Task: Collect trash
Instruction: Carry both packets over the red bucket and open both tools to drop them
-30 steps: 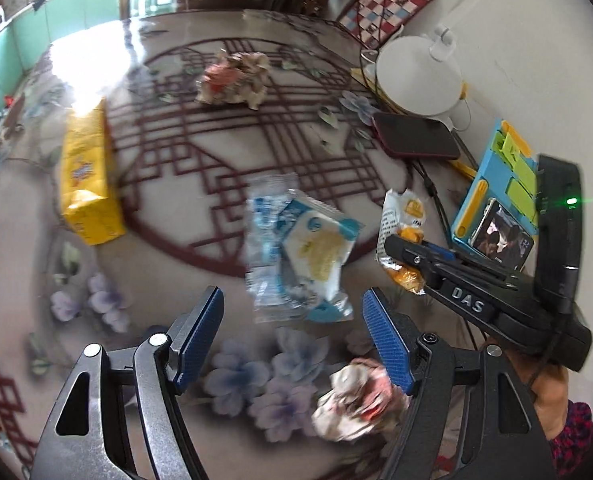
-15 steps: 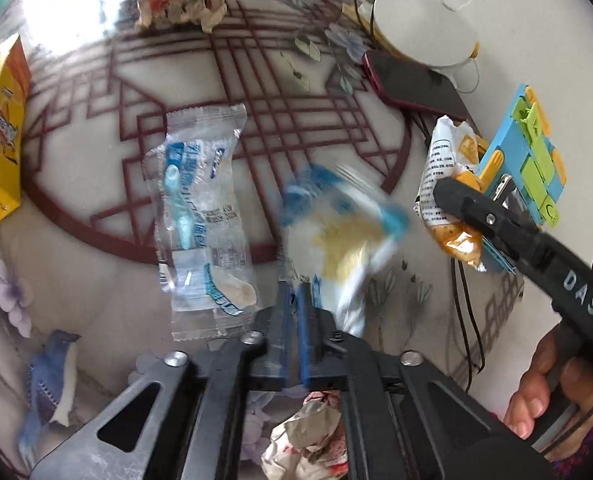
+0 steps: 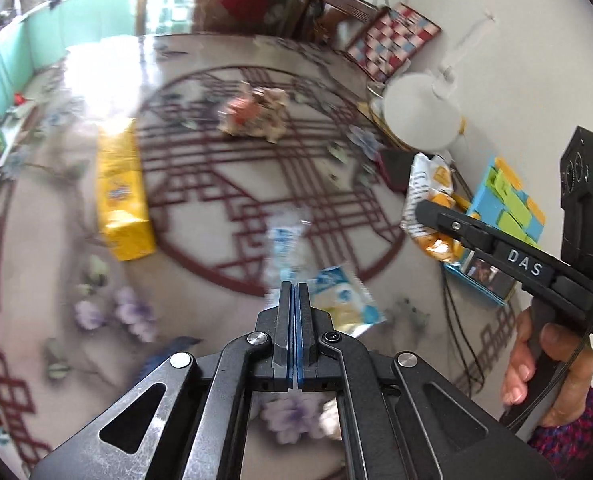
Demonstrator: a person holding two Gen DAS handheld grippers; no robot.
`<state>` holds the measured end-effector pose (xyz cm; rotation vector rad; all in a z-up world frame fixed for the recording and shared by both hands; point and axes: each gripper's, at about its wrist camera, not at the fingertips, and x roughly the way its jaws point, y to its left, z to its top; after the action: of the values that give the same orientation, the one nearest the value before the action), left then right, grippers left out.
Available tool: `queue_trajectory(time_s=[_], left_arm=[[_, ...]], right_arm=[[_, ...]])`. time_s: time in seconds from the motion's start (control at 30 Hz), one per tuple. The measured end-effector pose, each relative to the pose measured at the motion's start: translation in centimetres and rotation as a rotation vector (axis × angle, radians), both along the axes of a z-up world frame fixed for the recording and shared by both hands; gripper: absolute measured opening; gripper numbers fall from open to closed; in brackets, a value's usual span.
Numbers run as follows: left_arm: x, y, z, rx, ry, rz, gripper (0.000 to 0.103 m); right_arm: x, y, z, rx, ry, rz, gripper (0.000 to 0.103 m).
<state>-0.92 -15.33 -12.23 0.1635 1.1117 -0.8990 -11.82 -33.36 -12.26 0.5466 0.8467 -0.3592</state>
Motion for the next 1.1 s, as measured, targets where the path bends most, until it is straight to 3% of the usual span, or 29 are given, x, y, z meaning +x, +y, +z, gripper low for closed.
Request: queue_trajectory(time_s=[0.17,0.23,0.27,0.3,0.33,0.37,0.47,0.53,0.6,0.63,0.7,1.1], left_arm=[[1.3,0.7,-1.3,0.043,0.040,-0.018,0.001],[1.1,0.4,-2.0,0.049,0.058,-0.053,0.011],[0.9,0.0,-2.6,0.060,0.060,-0.069,0.031],[0.5,-0.6,-3.1,0.071,0.061,-0.087,0.061],[0.1,-0.8,-3.5,0.073,0.061,-0.102,0.073],[-0.3,-1.3,-3.9,0.067,0.063,-0.120,0.076],[-1.4,-3.2,-5.7,0.077,0.122,-0.194,0.076],[-2.2,-4.3,-7.3,0.132,0.160,-0.225,0.073],[-2.6,-4.8,-8.5,0.162,0.182,-0.238,0.036],[-2.9,-4.8,-8.3,0.149,0.156,-0.239,0.027],[-2.9,-4.7,-8.0,0.137,0.187,-0.248,0.010],[-0.2,1.7,0.9,-0.007,-0.070,-0.059,0.007]], right_arm=[[0.6,0.9,0.0,0.002,-0.003,0.018,0.019],[0.6,1.0,-0.1,-0.008,0.007,0.018,0.019],[0.5,0.9,-0.2,-0.018,0.017,0.015,0.019],[0.3,0.8,-0.3,-0.033,0.028,0.010,0.019],[0.3,0.6,-0.5,-0.043,0.037,0.005,0.019],[0.1,0.4,-0.6,-0.053,0.048,-0.002,0.019],[-0.9,-0.5,-0.8,-0.044,0.062,-0.035,0.019],[-1.5,-0.9,-0.8,-0.040,0.061,-0.053,0.019],[-1.9,-1.2,-0.7,-0.040,0.058,-0.065,0.019],[-2.0,-1.3,-0.6,-0.039,0.057,-0.069,0.019],[-2.2,-1.3,-0.5,-0.036,0.052,-0.075,0.019],[0.6,2.6,1.1,-0.022,-0.008,0.033,0.019]])
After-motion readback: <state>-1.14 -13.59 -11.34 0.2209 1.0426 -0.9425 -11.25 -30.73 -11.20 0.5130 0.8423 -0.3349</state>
